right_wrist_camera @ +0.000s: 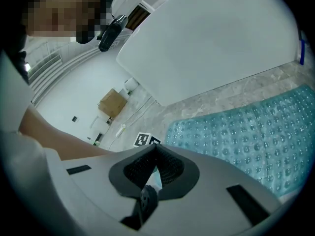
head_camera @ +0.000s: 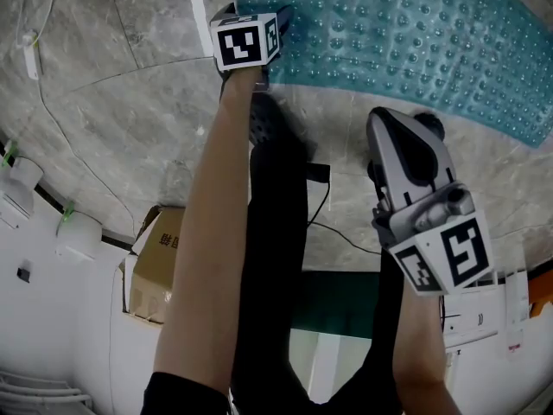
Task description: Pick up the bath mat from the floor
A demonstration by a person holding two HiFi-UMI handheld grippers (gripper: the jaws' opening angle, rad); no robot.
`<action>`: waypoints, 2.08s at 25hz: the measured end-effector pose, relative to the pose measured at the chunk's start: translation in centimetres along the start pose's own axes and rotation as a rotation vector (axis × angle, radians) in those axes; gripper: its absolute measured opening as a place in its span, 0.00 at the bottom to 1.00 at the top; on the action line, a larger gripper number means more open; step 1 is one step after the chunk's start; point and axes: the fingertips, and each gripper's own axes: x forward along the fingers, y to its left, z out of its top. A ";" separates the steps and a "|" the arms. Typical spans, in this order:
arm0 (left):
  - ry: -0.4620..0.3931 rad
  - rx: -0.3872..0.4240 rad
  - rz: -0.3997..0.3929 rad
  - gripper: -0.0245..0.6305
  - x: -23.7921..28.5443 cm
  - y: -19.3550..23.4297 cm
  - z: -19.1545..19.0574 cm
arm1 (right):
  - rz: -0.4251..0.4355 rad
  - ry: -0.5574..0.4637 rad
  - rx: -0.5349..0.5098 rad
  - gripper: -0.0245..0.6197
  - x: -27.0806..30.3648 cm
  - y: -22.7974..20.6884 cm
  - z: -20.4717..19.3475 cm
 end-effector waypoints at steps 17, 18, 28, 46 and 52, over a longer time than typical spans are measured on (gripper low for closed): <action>0.000 -0.001 0.031 0.75 0.9 -0.1 -0.3 | -0.008 0.000 0.013 0.06 -0.5 -1.0 0.0; -0.004 -0.007 0.026 0.75 0.8 -0.1 -0.2 | -0.007 0.000 0.013 0.06 -0.5 -1.1 0.0; 0.028 0.048 -0.087 0.58 0.6 -2.8 -0.5 | 0.001 0.000 0.015 0.06 -0.4 -1.1 0.2; 0.043 0.173 -0.109 0.20 -6.5 -6.7 1.3 | -0.003 -0.018 -0.141 0.06 -2.3 -0.8 3.0; 0.042 0.232 -0.155 0.16 -11.8 -11.2 2.4 | -0.045 -0.028 -0.159 0.06 -6.1 0.6 4.8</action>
